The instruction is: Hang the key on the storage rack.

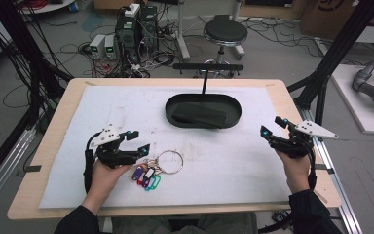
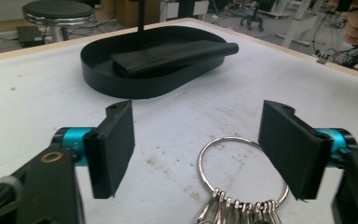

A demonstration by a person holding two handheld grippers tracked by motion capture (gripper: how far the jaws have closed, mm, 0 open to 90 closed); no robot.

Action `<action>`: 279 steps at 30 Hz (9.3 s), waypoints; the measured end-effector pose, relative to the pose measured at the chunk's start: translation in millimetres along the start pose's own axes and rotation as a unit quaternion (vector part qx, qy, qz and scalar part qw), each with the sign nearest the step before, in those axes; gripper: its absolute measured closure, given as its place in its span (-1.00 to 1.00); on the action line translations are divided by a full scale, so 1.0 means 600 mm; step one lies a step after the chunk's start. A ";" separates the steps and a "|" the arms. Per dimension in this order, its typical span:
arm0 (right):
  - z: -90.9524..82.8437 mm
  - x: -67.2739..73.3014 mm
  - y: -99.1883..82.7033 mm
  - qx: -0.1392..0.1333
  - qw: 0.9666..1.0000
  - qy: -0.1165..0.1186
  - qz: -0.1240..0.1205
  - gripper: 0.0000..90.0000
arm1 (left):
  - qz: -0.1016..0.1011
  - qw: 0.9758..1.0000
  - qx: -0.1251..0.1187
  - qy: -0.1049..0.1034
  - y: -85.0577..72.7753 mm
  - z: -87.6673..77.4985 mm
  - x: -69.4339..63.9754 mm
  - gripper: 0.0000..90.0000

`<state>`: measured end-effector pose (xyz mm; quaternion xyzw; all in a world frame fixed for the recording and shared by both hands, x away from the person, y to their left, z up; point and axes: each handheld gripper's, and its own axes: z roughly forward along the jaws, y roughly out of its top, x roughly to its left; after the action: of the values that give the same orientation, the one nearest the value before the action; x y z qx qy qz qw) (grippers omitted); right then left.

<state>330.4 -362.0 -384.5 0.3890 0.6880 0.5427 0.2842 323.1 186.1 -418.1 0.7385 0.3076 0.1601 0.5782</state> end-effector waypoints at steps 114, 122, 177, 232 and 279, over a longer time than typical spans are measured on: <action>0.025 -0.012 -0.011 0.006 0.999 -0.008 -0.043 -0.28 | 0.091 0.988 0.105 -0.064 0.031 0.073 -0.107 0.76; 0.026 -0.013 -0.011 0.004 0.999 -0.008 -0.042 -0.28 | 0.089 0.986 0.117 -0.079 0.027 0.076 -0.103 0.74; 0.025 -0.020 -0.011 -0.002 1.000 -0.014 -0.027 -0.28 | 0.080 0.995 0.019 -0.064 0.113 0.062 -0.089 0.92; 0.025 -0.026 -0.012 -0.008 1.000 -0.010 -0.020 -0.29 | 0.108 0.993 -0.039 0.002 0.288 0.130 -0.025 0.92; 0.029 -0.030 -0.013 -0.007 1.000 -0.008 -0.016 -0.28 | 0.047 0.997 -0.008 0.062 0.257 0.223 0.082 0.92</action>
<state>352.5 -368.6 -397.1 0.3800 0.6883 0.5395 0.3012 481.3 94.8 -314.6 0.7358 0.3068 0.2353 0.5560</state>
